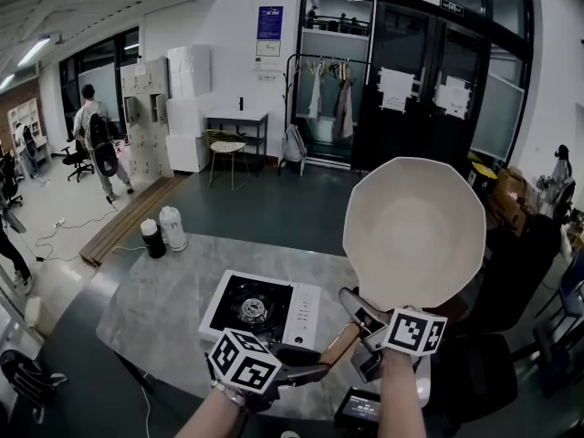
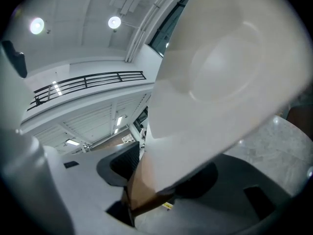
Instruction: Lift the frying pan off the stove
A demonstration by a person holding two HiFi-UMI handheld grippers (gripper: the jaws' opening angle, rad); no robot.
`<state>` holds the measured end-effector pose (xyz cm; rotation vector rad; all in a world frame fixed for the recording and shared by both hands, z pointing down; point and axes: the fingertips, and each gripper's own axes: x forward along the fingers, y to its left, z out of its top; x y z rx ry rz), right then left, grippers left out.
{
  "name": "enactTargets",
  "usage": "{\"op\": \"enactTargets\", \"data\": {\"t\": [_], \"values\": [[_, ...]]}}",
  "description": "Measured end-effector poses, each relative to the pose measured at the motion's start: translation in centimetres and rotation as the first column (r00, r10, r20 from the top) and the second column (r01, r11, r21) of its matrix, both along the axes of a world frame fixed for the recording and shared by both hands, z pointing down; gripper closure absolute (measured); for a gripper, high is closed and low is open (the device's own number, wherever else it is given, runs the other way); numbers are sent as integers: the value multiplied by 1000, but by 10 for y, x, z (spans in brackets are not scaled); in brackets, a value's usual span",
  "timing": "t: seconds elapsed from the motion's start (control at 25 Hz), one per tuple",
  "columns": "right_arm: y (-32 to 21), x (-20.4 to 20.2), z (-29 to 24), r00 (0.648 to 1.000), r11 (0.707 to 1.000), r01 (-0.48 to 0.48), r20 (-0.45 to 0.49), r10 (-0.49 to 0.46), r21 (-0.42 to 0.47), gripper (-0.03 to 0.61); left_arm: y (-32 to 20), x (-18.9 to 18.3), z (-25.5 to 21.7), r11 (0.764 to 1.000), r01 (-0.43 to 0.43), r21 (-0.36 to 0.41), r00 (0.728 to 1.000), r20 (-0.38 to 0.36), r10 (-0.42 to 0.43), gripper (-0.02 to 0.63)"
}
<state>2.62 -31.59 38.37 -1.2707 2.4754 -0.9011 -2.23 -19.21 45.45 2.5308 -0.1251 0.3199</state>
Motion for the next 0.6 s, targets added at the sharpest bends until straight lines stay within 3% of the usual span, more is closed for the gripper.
{"op": "enactTargets", "data": {"t": [0.2,0.6], "values": [[1,5,-6,1000,1000,-10,10,10,15,347,-7,-2,0,1000,26,-13,1000,-14,-26,482],[4,2,5,997,1000,-2,-79,1,-5,347,5,8,8,999,-14,-37,1000,-22,14,482]]}}
